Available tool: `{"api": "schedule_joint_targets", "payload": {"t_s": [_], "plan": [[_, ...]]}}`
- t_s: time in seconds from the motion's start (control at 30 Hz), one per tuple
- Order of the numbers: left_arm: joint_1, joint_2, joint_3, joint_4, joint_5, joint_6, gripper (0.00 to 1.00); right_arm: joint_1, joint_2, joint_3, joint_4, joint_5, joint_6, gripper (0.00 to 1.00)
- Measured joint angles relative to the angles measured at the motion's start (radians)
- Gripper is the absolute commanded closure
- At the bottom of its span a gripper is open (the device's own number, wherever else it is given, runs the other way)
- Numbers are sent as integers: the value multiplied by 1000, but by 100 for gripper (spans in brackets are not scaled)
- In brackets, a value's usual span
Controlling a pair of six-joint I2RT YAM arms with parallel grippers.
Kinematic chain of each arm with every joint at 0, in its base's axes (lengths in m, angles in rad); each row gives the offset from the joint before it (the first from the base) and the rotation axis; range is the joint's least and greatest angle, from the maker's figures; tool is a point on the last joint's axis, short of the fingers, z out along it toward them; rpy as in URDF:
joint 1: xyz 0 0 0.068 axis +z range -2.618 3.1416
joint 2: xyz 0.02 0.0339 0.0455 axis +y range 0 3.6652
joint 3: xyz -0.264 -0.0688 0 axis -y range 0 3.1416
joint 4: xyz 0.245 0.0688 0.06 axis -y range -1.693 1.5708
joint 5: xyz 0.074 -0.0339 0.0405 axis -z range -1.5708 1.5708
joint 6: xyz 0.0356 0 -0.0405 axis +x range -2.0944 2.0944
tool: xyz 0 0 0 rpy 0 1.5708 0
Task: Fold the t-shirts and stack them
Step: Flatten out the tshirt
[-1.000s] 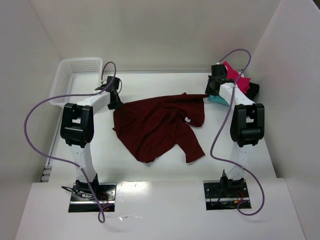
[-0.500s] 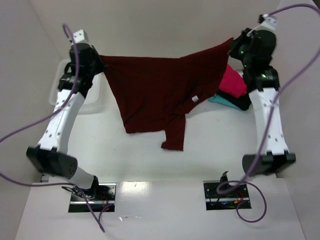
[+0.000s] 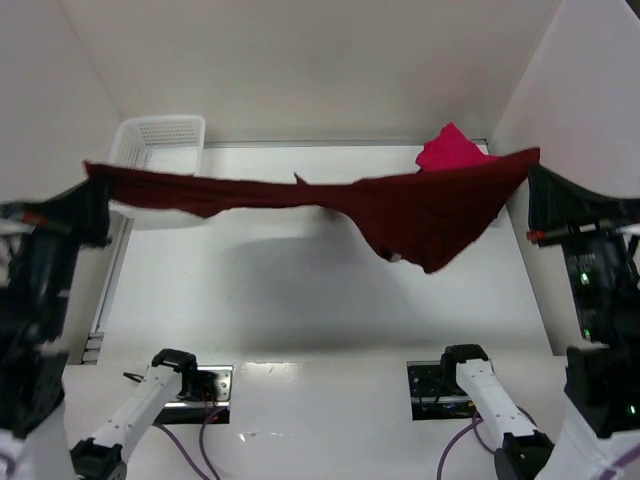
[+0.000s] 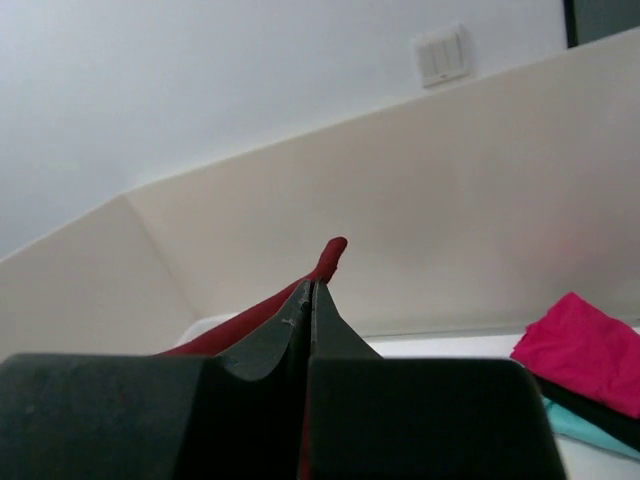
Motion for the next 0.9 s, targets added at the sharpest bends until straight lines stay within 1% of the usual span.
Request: {"api": "schedule_joint_targets", "payload": {"t_s": [0.03, 0.13, 0.2, 0.3, 0.4, 0.43, 0.5, 0.57, 0.73, 0.8, 0.9], "plan": [[0, -37, 7, -12, 0, 0, 100, 0, -21, 20, -22, -13, 4, 100], [0, -82, 29, -27, -2, -2, 100, 0, -33, 72, -41, -31, 10, 100], [0, -75, 27, -26, -3, -5, 100, 0, -26, 90, -42, -37, 14, 100], [0, -15, -14, -26, -4, -10, 100, 0, 39, 115, -38, -37, 17, 100], [0, 40, -58, -2, -6, -25, 100, 0, 159, 122, -18, -33, 16, 100], [0, 72, -76, 12, -7, -30, 100, 0, 218, 121, -9, -30, 14, 100], [0, 183, -124, 57, -7, -44, 100, 0, 338, 111, 18, -22, 10, 100], [0, 224, -146, 75, -9, -53, 100, 0, 447, 75, 49, -13, 8, 100], [-1, 415, -254, 137, -33, -59, 100, 0, 623, -63, 86, -3, 1, 100], [2, 481, -272, 146, -43, -58, 100, 0, 695, -81, 88, -4, -4, 100], [12, 547, -276, 162, -52, -57, 100, 0, 749, -63, 89, -6, -10, 100]]}}
